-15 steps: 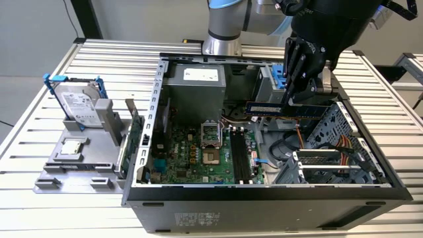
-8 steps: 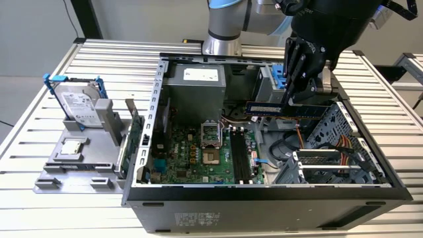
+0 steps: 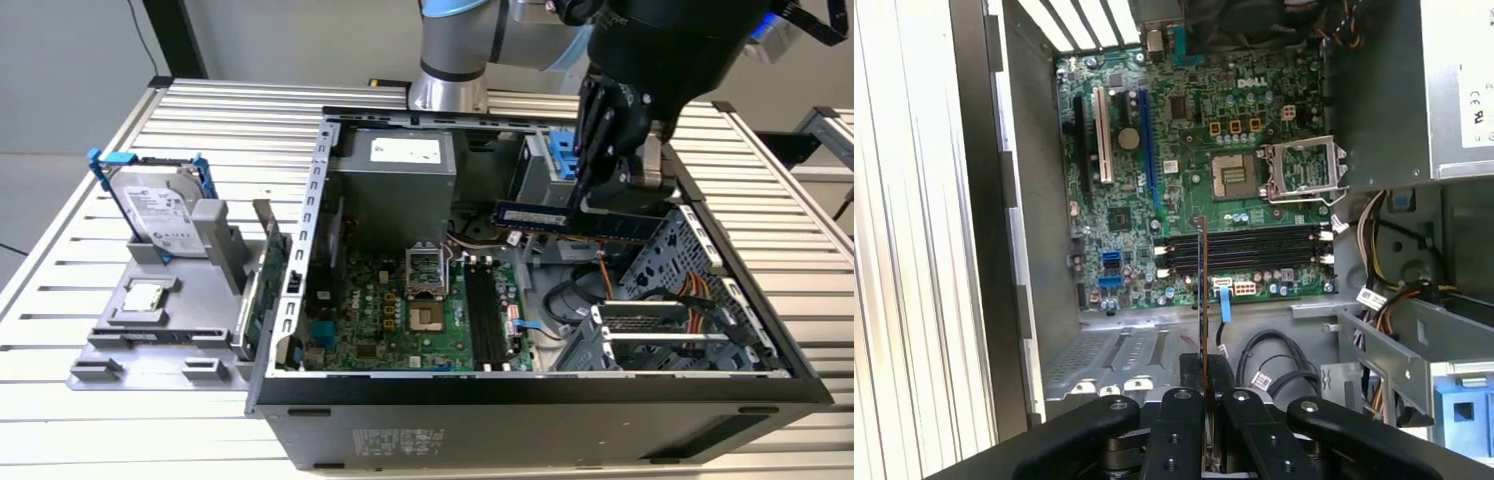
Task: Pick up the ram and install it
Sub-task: 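Insert the ram into the slot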
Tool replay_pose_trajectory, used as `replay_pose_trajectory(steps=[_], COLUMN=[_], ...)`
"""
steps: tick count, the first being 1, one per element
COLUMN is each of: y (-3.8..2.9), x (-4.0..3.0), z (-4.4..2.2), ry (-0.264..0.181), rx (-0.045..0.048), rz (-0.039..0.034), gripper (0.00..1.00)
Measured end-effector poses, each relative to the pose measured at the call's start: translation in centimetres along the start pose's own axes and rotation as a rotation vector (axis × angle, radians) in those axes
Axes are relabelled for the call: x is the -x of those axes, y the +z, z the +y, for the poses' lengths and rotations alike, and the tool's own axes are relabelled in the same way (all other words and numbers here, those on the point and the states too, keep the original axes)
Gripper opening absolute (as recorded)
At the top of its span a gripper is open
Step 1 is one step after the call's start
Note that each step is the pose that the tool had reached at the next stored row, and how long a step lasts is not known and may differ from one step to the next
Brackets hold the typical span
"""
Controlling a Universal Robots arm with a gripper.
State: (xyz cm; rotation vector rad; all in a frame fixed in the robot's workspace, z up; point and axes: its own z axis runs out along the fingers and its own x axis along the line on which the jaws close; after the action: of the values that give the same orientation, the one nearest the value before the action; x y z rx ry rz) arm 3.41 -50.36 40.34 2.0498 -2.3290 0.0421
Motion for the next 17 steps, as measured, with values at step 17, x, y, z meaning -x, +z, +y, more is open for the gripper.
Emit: replay_pose_trajectory(steps=[17], y=[0.00], x=[0.00], z=[0.00], ry=[0.129], rx=[0.0061], rz=[-0.0007], gripper=[0.00])
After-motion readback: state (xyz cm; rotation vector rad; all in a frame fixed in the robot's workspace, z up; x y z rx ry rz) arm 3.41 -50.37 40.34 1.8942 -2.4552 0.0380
